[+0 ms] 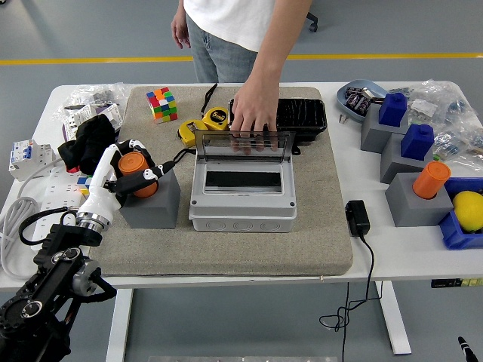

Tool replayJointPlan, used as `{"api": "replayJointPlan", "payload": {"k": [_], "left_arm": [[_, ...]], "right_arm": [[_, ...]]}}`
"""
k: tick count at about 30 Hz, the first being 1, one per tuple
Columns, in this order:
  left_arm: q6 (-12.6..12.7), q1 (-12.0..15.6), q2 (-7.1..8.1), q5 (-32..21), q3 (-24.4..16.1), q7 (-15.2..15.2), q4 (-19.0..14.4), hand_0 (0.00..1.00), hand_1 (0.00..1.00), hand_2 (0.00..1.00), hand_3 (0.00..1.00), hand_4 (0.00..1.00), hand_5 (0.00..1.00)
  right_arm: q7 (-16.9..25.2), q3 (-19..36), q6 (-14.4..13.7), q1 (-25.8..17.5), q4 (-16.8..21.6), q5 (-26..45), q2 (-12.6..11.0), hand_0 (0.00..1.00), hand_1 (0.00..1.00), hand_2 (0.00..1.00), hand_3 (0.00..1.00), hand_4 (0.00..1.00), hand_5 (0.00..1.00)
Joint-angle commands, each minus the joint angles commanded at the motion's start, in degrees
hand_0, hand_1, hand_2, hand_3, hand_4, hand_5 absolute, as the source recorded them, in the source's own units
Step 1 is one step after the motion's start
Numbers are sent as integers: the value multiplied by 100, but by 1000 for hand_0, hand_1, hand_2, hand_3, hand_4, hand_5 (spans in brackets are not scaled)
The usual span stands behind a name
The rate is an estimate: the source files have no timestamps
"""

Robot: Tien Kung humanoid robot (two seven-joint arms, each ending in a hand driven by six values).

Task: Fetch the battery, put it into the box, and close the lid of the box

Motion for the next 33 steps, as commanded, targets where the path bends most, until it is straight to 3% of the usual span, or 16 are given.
{"api": "replayJointPlan", "payload": {"k": [5,16,18,26,33], "left_arm": [[-141,-29,9,-785,98,-23,0,16,2,48,33,998,42],[71,-101,71,-1002,42,-116,-340,16,2,38,22,998,107],[154,-108,78,-898,12,-121,-384,16,2,38,22,998,107],[481,-284,263,382,4,-17,-727,18,2,37,17,998,136],[759,-488,413,1515,394,73,-1038,25,2,36,13,998,165]], "right_arm": [[2,-26,-1,2,-3,14,1,838,814,777,815,998,998],[1,-53,-5,5,-11,23,-17,838,813,777,815,998,998],[1,-64,-6,6,-10,31,-17,838,813,777,815,998,998],[-1,-57,-7,30,-11,21,-38,838,813,777,815,998,998],[3,-14,-5,49,-12,2,-51,839,813,776,814,998,998]]}}
